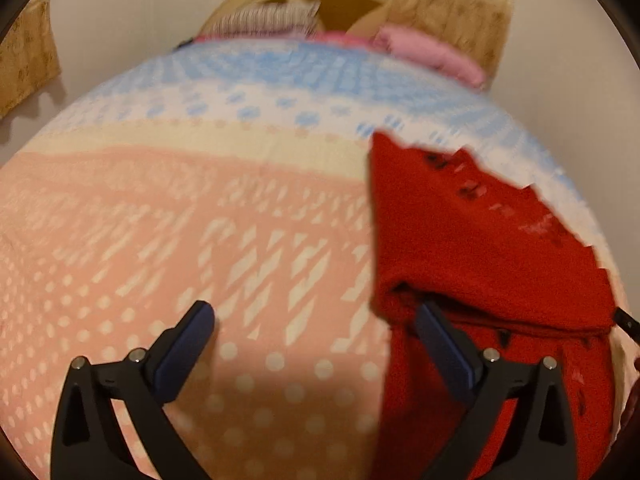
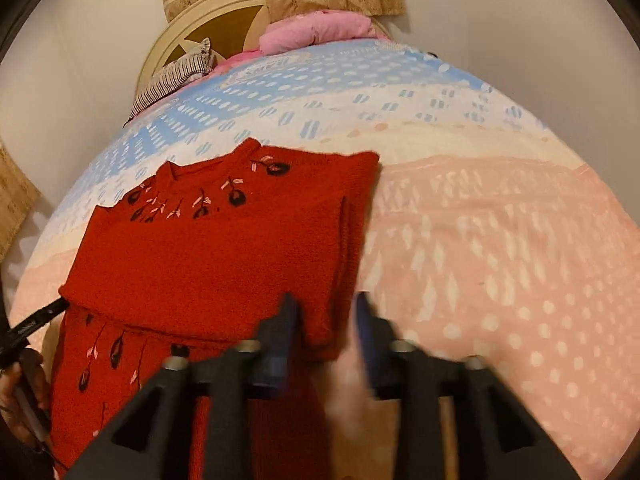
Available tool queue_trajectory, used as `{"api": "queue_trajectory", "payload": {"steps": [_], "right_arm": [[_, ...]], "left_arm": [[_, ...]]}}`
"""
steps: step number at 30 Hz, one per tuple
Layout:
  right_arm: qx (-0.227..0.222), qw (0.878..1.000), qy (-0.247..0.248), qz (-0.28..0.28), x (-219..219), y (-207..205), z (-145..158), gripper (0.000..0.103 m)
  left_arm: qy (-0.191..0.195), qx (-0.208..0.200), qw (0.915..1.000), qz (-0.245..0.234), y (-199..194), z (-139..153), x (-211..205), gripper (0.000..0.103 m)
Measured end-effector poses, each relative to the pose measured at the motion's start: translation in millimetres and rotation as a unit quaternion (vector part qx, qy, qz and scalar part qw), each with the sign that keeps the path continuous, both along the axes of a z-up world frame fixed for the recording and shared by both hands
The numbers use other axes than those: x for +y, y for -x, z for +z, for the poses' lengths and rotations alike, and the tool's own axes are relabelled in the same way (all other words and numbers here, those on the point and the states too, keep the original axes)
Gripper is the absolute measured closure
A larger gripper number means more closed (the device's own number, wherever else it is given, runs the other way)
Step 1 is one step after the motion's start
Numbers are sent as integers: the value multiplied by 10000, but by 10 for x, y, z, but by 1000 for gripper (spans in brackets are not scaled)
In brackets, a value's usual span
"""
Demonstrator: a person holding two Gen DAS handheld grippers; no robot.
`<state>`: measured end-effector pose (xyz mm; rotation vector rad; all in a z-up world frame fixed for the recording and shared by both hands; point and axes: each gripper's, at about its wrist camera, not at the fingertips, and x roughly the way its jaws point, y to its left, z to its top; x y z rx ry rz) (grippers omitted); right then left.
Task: Fold small clothes
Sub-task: 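Press the folded side flat with the left tool while the right tool hovers over the hem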
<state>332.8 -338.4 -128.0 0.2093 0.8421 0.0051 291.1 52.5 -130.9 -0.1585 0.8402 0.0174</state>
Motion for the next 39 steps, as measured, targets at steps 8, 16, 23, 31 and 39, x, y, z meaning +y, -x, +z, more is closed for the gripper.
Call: {"api": "queue_trajectory", "payload": {"steps": [8, 16, 23, 31, 39], "right_arm": [[-370, 9981, 65, 481, 307, -60, 170, 60], [-57, 9987, 140, 491, 382, -213, -219, 60], [-21, 9974, 439, 568, 485, -230, -242, 56], [75, 9979, 383, 519, 451, -221, -305, 55], [-83, 9983, -339, 463, 257, -158, -318, 55]], "left_arm": [[-49, -352, 9993, 67, -192, 251, -151, 0], [-650, 249, 9976, 21, -432, -177, -240, 0], [-561, 215, 9982, 92, -387, -216, -175, 0], [-487, 128, 9987, 93, -300, -210, -151, 0], [-313, 123, 9994, 117, -294, -214, -88, 0]]}}
